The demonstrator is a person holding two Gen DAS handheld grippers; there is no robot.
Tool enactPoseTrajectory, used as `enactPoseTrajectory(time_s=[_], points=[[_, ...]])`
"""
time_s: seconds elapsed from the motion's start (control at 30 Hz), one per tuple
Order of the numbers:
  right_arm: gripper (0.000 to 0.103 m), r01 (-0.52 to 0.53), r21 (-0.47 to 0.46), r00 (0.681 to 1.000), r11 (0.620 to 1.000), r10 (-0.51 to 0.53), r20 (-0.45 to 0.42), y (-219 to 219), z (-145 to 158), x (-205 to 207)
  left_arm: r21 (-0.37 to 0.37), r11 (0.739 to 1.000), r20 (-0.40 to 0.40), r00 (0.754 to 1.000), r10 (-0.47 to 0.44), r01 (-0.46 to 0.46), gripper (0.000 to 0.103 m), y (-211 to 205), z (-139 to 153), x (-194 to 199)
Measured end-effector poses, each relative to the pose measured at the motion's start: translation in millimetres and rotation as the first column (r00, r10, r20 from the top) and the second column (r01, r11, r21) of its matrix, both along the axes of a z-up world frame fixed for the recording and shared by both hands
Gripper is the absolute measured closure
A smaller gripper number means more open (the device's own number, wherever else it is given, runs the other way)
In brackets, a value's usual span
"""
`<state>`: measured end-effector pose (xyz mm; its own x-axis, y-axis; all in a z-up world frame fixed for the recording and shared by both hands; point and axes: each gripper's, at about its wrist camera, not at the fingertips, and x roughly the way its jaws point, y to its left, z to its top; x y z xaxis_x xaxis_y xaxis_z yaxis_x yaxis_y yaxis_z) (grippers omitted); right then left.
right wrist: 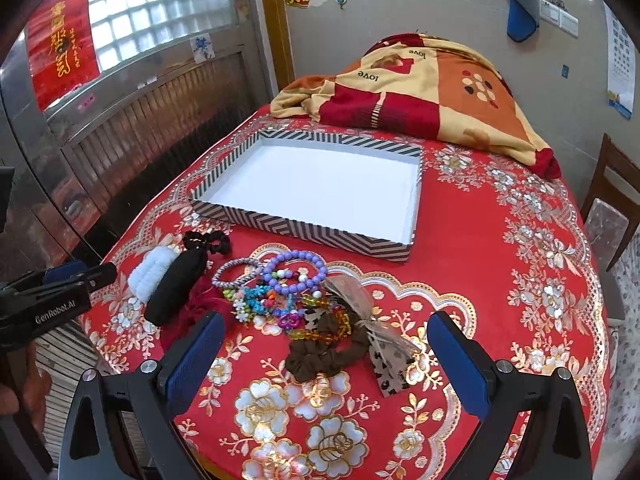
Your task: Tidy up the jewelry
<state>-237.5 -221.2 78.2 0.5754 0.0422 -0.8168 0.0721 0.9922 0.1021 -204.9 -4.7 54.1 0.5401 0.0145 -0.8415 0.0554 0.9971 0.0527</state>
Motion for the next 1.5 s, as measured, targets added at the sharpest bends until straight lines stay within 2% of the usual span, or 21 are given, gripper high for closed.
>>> enactPoseTrajectory(time_s=[0.07,0.17,0.23,0.3,0.37,0.5,0.77,0.93,1.0,1.07,1.27,1.5], points=[[0.003,-0.01,0.008,1.0,1.0,0.011,-0.012,-1.9,-2.8,0.6,-0.037,0.999,-0.025,1.0,0.004,-0.004,0.05,10.3,-1.9,8.5],[0.003,-0.016,-0.032,1.0,0.999,0.015,-0.012,-4.1,-5.7,1.3,-0.081,0.997,-0.038,0.999,-0.005,0.002,0.05,24.2,-6.8,18.2],[0.003,0.0,-0.017,1.0,1.0,-0.001,-0.026,-10.2,-9.8,3.4,-0.112,0.994,-0.07,0.997,-0.025,0.017,0.05,31.8,-16.0,26.1],[0.003,0.01,0.015,0.999,1.0,-0.009,-0.036,-17.5,-13.8,5.9,-0.117,0.993,-0.123,0.992,-0.037,0.022,0.05,35.6,-26.6,32.8],[0.003,0.022,0.008,0.999,1.0,-0.022,-0.044,-22.0,-17.3,9.6,-0.128,0.991,-0.152,0.987,-0.052,0.033,0.05,36.3,-33.1,36.0],[0.003,0.043,0.035,0.997,0.998,-0.041,-0.059,-26.2,-21.5,18.1,-0.143,0.987,-0.17,0.981,-0.097,0.073,0.05,30.0,-37.0,42.2],[0.003,0.026,0.021,0.996,0.999,-0.024,-0.082,-21.5,-27.9,19.8,-0.173,0.979,-0.209,0.968,-0.141,0.105,0.049,23.8,-43.7,53.7],[0.011,0.019,0.007,0.992,1.0,-0.018,-0.122,-21.9,-42.1,18.6,-0.171,0.983,-0.248,0.963,-0.105,0.063,0.05,41.5,-56.0,64.2],[0.018,0.027,0.015,0.991,1.0,-0.025,-0.128,-27.7,-46.5,20.0,-0.187,0.981,-0.263,0.959,-0.103,0.055,0.05,48.3,-59.2,68.2],[0.019,0.038,0.02,0.991,0.999,-0.035,-0.131,-33.6,-50.2,22.5,-0.196,0.979,-0.27,0.956,-0.112,0.059,0.049,51.2,-60.5,70.6],[0.026,0.041,-0.06,0.986,0.997,-0.05,-0.158,-49.3,-59.0,31.8,-0.208,0.977,-0.3,0.947,-0.116,0.054,0.049,59.6,-68.9,77.5],[0.028,-0.075,-0.112,0.968,0.991,0.045,-0.248,-44.5,-83.5,38.3,-0.204,0.977,-0.332,0.934,-0.129,0.062,0.049,62.2,-78.5,83.3]])
